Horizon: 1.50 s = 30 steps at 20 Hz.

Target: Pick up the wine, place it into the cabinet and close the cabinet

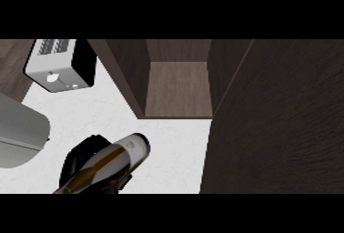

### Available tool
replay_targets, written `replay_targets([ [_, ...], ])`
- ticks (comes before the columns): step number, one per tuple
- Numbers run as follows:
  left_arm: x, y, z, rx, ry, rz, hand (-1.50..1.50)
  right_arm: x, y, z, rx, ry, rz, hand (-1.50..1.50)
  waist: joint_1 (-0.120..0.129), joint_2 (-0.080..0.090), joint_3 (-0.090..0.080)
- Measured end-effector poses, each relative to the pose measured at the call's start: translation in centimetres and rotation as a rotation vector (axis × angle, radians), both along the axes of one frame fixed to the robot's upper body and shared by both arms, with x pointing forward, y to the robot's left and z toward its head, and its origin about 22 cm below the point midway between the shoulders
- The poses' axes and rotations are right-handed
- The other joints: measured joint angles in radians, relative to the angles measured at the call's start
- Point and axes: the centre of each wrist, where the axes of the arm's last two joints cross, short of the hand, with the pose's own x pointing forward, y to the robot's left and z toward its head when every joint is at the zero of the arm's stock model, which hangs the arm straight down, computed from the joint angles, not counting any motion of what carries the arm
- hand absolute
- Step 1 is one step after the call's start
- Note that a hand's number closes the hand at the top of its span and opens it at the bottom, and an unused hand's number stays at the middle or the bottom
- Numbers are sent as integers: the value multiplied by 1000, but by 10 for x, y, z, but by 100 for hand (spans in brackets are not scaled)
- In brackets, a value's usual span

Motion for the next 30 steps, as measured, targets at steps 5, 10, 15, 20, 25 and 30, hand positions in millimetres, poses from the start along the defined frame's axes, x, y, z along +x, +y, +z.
replay_targets([
  [5, 8, -28, 26, 1, -9, -18, 150, 2, -3, 2, -6, -12, -18, -150, -2, 1, 0],
  [10, 16, -55, 49, 7, -4, -32, 150, 0, -8, 2, -24, -7, -33, -150, -5, 1, 0],
  [15, 40, -75, 63, 4, 10, -50, 150, 1, -14, 2, -32, -20, -52, -150, -8, 2, 0],
  [20, 61, -97, 72, 30, 22, -39, 150, 3, -16, 5, -36, -26, -61, -150, -8, 3, 0],
  [25, 82, -116, 67, 99, 15, -7, 150, 6, -24, 9, -62, -43, -69, -150, -11, 3, -1],
  [30, 96, -130, 53, 157, 23, 26, 150, 7, -24, 9, -54, -43, -62, -150, -14, 4, -1],
])
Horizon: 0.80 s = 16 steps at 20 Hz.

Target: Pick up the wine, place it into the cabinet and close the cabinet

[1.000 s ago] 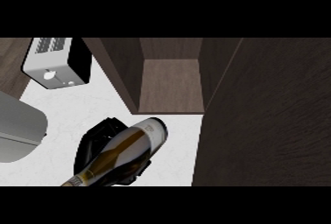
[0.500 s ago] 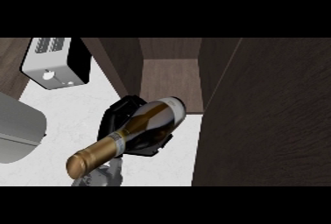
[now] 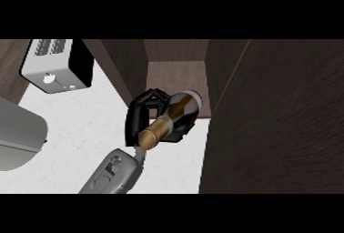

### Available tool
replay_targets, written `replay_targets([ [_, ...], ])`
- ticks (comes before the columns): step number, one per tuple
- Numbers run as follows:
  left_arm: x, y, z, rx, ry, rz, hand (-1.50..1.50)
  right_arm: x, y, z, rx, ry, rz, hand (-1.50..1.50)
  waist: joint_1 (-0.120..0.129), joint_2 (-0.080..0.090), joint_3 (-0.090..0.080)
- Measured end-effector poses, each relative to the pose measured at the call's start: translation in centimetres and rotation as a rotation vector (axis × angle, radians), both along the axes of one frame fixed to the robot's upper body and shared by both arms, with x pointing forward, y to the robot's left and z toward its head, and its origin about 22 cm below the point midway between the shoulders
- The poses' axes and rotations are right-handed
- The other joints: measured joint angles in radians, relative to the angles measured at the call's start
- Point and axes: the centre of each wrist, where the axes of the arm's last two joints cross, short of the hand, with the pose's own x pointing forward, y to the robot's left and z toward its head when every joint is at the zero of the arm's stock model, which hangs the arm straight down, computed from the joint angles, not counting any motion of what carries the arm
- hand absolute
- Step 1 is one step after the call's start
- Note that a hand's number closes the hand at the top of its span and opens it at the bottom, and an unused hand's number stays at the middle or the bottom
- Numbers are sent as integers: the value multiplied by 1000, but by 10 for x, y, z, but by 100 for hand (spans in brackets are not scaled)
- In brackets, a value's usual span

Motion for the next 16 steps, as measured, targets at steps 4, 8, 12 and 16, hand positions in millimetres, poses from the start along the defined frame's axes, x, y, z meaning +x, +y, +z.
replay_targets([
  [4, 10, -6, -11, 34, 15, 9, 150, 2, -3, 1, 2, -5, 0, -150, -1, 0, 0],
  [8, 24, -4, -26, 52, 22, 29, 150, 2, -5, 2, 7, -7, 4, -150, -4, 1, 0],
  [12, 32, -7, -33, 54, 15, 34, 150, 5, -6, 6, 15, -11, 8, -150, -4, 2, 0],
  [16, 42, -9, -36, 41, 11, 31, 150, 6, -7, 6, 20, -11, 12, -150, -8, 2, 0],
])
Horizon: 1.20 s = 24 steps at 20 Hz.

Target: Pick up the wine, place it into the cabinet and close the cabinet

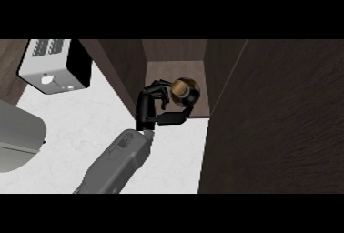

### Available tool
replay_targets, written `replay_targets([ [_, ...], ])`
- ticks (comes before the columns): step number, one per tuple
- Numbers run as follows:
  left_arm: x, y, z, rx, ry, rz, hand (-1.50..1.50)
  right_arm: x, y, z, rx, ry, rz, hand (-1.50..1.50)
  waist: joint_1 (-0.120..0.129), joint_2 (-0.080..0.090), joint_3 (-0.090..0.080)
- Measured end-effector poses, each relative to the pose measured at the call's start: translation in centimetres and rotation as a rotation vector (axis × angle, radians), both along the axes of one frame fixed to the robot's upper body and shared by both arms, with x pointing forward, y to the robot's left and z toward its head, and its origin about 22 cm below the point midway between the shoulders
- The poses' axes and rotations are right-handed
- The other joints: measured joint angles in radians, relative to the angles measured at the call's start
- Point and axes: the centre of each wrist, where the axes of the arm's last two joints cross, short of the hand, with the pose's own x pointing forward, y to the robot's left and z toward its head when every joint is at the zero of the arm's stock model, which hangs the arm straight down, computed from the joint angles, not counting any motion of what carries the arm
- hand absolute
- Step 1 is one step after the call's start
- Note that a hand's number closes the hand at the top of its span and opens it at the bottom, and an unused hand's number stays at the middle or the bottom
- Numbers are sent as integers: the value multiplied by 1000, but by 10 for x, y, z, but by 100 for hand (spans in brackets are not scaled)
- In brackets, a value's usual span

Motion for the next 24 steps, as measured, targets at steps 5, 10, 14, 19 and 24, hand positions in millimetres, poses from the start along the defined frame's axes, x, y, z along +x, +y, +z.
replay_targets([
  [5, 14, -4, 7, -23, -6, -15, 150, -2, 0, -5, 10, 6, 4, -150, 0, 0, 0],
  [10, 29, -5, 14, -40, 8, -22, 150, -3, -8, -1, 3, 1, -6, -150, -6, 0, 0],
  [14, 46, -4, 25, -46, 31, -12, 150, -4, -9, -3, 7, 0, -5, -150, -11, 2, 0],
  [19, 57, -2, 25, -20, 45, 11, 150, 2, -9, 0, -1, -10, 25, -150, -25, 7, 0],
  [24, 63, 5, 20, 64, 75, 37, 150, 3, -8, 0, 5, -13, 56, -150, -38, 12, 0],
])
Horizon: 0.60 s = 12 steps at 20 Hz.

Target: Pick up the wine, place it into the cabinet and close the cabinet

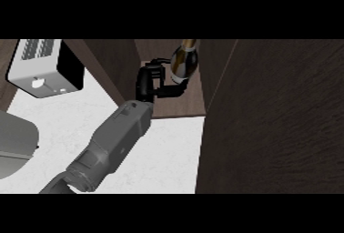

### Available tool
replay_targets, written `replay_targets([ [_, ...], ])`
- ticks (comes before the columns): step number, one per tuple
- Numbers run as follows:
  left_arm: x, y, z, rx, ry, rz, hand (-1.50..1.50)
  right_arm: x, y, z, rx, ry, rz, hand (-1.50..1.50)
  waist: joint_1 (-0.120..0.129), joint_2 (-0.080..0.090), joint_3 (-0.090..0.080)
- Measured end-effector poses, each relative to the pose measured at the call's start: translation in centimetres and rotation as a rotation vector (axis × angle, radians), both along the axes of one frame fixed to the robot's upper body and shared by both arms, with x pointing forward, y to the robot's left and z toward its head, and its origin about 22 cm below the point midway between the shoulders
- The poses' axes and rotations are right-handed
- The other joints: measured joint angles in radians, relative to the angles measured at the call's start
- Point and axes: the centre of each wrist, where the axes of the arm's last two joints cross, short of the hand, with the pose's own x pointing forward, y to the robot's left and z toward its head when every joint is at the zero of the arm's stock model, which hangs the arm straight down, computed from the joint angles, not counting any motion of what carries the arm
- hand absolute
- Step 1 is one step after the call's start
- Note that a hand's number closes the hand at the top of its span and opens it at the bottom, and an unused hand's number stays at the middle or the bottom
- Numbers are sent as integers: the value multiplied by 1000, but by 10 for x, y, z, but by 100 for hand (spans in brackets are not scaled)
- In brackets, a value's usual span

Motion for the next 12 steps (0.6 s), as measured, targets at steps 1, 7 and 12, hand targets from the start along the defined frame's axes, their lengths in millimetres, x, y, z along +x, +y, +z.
replay_targets([
  [1, -1, 2, -3, 7, 4, 2, 150, 2, 3, 1, 1, -2, 4, -150, -1, 1, 0],
  [7, -5, 11, -16, 30, 37, 21, 150, 5, 5, 5, 2, -21, 20, -150, -16, 6, -1],
  [12, -8, 17, -26, 49, 59, 25, 150, 10, 9, 5, 5, -27, 28, -150, -26, 10, -1],
])
